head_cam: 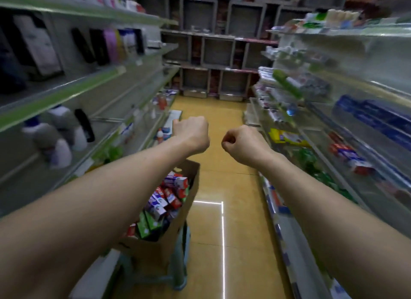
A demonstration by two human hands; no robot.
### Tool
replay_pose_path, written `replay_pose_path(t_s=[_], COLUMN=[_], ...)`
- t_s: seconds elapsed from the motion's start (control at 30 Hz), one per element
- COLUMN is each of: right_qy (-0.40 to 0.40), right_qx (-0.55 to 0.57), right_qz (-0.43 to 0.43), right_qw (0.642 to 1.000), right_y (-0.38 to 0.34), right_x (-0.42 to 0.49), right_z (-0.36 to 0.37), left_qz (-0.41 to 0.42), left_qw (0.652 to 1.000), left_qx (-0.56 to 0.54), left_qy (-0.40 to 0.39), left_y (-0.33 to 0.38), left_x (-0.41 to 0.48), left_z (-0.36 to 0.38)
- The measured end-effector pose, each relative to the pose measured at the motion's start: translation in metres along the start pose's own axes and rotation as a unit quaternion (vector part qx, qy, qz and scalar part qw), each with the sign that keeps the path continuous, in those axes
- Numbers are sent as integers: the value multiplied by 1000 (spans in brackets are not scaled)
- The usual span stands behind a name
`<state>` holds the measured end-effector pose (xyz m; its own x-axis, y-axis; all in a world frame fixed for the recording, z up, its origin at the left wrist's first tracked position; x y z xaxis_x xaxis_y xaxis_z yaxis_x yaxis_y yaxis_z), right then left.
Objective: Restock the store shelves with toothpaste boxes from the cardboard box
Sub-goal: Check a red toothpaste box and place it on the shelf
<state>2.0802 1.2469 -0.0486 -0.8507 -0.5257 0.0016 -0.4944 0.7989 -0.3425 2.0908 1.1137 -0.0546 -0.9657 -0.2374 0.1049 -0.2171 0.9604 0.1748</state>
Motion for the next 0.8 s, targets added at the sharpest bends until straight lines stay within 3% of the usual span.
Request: replay_pose_path(t_s=[0.4, 0.8], right_qy=[-117, -199], right_qx=[37, 12], right_qz=[-96, -104], right_qw=[988, 974], right_y=[-17, 1], right_x=[138, 211], right_z=[82, 162], left_qz=[-167, -202], left_qw=[982, 967], left_qx=[30, 5], left_qy=[-80, -157], left_y=[-100, -142], left_x=[65, 108], left_z=[49, 135])
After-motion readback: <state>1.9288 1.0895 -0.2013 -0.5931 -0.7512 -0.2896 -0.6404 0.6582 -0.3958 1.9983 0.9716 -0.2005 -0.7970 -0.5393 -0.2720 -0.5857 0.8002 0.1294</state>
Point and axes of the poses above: each hand's wrist, its own x-axis towards the middle knuckle, its own z-axis out of the palm, y = z × x, the point moved 2 cm from there along x, towards the middle knuckle, and after that the axes turned 11 degrees about -y, right-handed, at the moved point
